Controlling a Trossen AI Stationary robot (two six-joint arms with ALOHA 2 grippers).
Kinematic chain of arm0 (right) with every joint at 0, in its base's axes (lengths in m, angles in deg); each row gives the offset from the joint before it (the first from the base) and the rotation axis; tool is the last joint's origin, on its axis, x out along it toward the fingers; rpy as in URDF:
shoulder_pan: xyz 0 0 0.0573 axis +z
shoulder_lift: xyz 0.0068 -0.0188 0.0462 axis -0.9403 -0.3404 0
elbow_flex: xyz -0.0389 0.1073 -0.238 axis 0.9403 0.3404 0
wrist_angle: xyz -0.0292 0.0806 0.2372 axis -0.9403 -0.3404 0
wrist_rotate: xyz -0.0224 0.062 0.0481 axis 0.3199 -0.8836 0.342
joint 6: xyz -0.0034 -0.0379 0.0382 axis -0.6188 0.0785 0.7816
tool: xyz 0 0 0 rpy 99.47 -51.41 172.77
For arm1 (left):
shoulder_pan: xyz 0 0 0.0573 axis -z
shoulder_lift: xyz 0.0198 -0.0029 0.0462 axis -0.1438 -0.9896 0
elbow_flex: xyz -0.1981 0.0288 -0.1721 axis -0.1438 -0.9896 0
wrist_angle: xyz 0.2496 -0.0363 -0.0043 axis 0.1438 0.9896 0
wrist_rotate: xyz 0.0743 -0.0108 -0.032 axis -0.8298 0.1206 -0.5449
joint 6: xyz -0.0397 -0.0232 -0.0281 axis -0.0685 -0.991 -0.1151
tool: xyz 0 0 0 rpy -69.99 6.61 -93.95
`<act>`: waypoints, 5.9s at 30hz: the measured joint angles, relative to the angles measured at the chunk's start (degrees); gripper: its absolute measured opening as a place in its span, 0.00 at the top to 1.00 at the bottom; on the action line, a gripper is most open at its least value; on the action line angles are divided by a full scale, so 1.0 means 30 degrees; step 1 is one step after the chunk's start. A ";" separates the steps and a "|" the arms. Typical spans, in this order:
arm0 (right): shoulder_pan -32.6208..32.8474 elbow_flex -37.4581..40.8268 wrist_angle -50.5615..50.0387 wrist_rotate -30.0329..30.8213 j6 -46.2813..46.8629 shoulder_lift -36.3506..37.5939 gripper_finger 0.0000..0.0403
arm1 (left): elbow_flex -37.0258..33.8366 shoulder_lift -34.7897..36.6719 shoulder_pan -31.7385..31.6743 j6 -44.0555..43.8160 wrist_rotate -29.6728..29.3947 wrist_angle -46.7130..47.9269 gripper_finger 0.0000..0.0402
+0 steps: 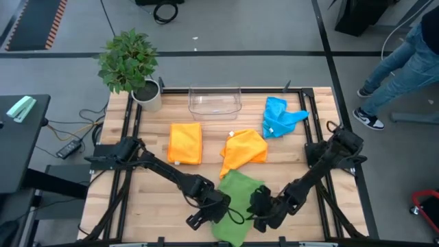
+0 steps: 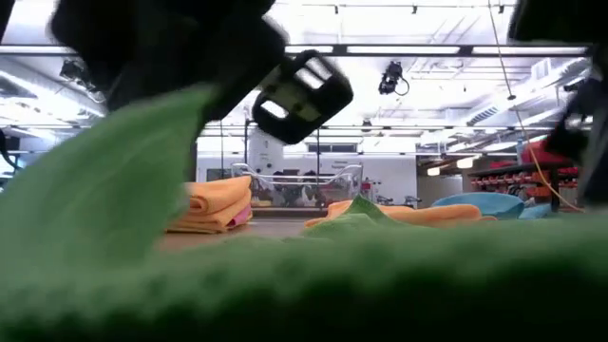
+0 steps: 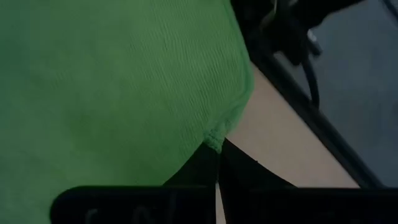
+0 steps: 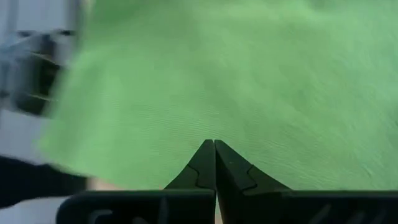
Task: Fold microfiber towels
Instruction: Fold the green microfiber cloth
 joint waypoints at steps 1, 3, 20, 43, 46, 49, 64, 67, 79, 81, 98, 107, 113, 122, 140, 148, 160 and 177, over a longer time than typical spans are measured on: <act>0.0055 0.0205 -0.0028 0.0132 0.0440 -0.0253 0.99 | 0.0000 0.0064 -0.0110 0.0006 0.0012 -0.0299 0.97; 0.0148 0.0664 -0.0020 0.0099 0.1103 -0.0556 0.99 | 0.0000 0.0314 -0.0399 0.0000 0.0021 -0.0528 0.98; 0.2231 0.2093 -0.0099 0.1487 0.1372 0.4240 0.94 | 0.0022 0.1370 -0.3069 -0.3383 -0.0009 -0.2486 0.98; 0.3655 -0.5668 -0.3216 0.2338 0.1203 -0.1563 0.48 | 0.0022 0.1341 -0.4170 -0.3011 0.0007 -0.3237 0.99; 0.3849 -0.5668 -0.3253 0.2612 0.1993 -0.1841 0.48 | 0.0022 0.1341 -0.4186 -0.2996 0.0013 -0.3233 0.97; 0.3694 -0.5668 -0.2706 0.2729 0.2410 -0.2311 0.48 | 0.0015 0.1341 -0.4189 -0.2865 0.0006 -0.3206 0.97; 0.2541 -0.5661 -0.1087 0.2564 0.2807 -0.3524 0.73 | 0.0015 0.1341 -0.4189 -0.2981 0.0013 -0.2761 0.98; 0.2608 -0.5657 -0.1087 0.2571 0.3004 -0.3449 0.94 | 0.0015 0.1336 -0.4249 -0.2986 0.0020 -0.2560 0.97; 0.3029 -0.5653 -0.8065 0.1900 0.4092 0.0829 0.97 | 0.0007 0.1333 -0.4648 -0.3101 0.0026 -0.2065 0.96; 0.3029 -0.5639 -0.9554 0.1875 0.4606 0.1290 0.97 | 0.0007 0.1333 -0.4648 -0.3156 0.0013 -0.2078 0.97; 0.4970 -0.5639 -0.2728 0.3170 0.0041 -0.2606 0.47 | 0.0000 0.1333 -0.4904 -0.3382 0.0005 -0.2097 0.96; 0.4470 -0.9682 -0.6539 0.5214 -0.2875 -0.5765 0.51 | -0.0007 0.1333 -0.4983 -0.3390 0.0013 -0.2104 0.98; 0.3765 -1.2001 -1.0004 0.6027 -0.4284 -0.5620 0.55 | -0.0007 0.1333 -0.4991 -0.3353 0.0020 -0.2100 0.96; 0.3178 -1.2408 -0.9017 0.5802 -0.7861 -0.7359 0.55 | -0.0007 0.1326 -0.5100 -0.3309 0.0035 -0.2100 0.95; 0.2393 -1.2208 -0.7128 0.5847 -0.7639 -0.8369 0.55 | -0.0007 0.1326 -0.5085 -0.3346 0.0035 -0.2082 0.97; 0.1630 -1.1405 -0.6851 0.4656 -0.6431 -0.8362 0.55 | -0.0007 0.1326 -0.5085 -0.3342 0.0027 -0.2090 0.94; 0.1171 -1.0578 -0.5460 0.2674 -0.5008 -0.8223 0.58 | -0.0007 0.1326 -0.5085 -0.3339 0.0035 -0.2028 0.94; 0.1847 -1.0425 -0.7519 0.2345 -0.2287 -0.7010 0.98 | -0.0007 0.1319 -0.5078 -0.3317 0.0093 -0.1952 0.98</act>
